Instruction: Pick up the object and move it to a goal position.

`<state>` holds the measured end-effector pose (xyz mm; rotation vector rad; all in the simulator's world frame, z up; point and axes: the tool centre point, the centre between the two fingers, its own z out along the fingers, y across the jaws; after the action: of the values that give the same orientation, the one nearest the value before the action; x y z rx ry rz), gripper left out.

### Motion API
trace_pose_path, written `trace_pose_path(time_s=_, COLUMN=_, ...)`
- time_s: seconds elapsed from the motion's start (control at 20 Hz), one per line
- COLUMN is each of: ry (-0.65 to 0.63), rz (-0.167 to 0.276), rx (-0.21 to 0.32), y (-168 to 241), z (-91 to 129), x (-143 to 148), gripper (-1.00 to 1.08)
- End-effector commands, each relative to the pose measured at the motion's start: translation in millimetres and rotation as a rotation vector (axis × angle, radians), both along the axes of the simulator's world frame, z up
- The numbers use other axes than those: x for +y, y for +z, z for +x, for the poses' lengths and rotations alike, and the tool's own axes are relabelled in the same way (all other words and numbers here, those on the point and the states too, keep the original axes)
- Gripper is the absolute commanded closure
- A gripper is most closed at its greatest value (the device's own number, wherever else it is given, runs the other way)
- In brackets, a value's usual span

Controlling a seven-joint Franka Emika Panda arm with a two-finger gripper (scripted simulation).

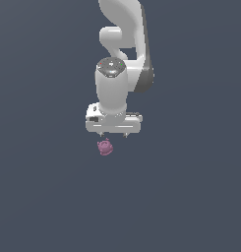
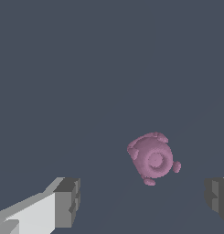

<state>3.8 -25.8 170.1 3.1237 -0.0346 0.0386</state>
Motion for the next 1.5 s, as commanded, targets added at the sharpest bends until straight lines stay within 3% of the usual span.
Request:
trace_pose_path(time_s=0.0, ry=0.000, rz=0.000, rx=0.000, y=0, z=0, x=0, gripper=-0.92)
trace_pose_path(time_s=0.65, ry=0.030, rz=-0.019, rx=-0.017, y=18, z=4, x=-11, gripper=-0.92)
trace_pose_path(time_s=1.45, ry=0.184, rz=-0.013, rx=0.002, y=-17, z=-2, x=-26, gripper=-0.92)
